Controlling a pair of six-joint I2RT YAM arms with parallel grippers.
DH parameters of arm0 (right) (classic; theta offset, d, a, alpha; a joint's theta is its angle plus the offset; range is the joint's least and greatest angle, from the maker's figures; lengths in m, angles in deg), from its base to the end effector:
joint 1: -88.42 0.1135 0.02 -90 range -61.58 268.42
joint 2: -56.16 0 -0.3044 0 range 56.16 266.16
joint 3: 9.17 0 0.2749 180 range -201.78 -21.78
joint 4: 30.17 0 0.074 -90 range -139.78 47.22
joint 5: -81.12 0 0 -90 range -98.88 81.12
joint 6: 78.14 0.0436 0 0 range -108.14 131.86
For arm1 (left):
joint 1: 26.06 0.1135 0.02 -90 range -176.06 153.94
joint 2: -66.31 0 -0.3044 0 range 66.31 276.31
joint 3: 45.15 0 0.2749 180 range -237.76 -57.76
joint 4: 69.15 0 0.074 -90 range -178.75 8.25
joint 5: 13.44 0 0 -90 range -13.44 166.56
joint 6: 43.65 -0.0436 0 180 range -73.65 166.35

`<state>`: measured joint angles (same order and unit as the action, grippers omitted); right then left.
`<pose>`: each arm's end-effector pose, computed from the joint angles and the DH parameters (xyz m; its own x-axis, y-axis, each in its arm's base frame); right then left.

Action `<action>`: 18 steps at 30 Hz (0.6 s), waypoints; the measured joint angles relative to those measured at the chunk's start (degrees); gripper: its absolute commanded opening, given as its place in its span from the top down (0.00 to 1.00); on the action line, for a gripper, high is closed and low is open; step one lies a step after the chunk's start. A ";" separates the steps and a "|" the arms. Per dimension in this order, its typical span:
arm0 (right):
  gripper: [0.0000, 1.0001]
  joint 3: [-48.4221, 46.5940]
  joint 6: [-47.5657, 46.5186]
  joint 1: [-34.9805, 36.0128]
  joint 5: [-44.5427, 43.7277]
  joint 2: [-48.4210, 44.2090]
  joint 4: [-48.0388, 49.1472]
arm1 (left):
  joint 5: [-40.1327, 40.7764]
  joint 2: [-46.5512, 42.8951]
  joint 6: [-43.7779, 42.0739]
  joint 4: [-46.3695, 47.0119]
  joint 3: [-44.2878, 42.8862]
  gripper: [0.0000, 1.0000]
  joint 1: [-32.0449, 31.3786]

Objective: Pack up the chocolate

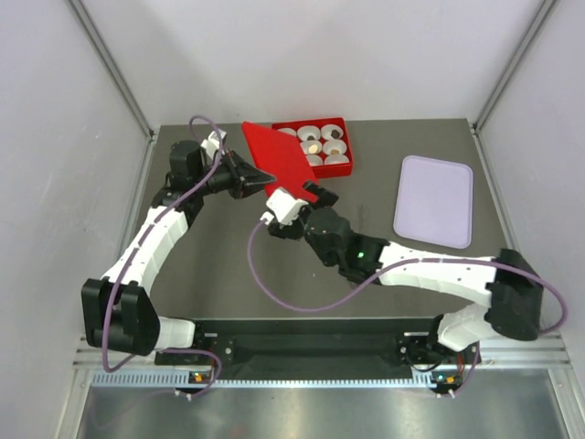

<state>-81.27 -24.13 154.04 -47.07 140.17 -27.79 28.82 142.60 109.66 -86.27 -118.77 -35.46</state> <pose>0.1748 0.3204 0.3416 0.2175 -0.6390 -0.7378 -0.4157 0.6232 -0.6624 0.3101 -0.0840 0.3614 -0.8620 -0.4663 -0.1988 0.0595 0.2963 -0.9532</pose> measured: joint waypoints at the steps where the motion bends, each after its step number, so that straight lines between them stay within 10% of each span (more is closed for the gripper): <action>1: 0.06 0.26 3.04 -0.09 2.80 -2.23 -2.47 | -0.42 0.20 -0.74 0.09 -0.44 1.00 0.00; 18: 0.07 4.74 57.72 -38.29 65.75 -15.52 -8.90 | -5.90 2.71 -0.42 20.46 -0.66 1.00 0.00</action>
<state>-76.52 33.60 115.75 18.67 124.65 -36.69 22.92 145.31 109.25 -65.81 -119.43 -35.46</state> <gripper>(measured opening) 0.919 0.163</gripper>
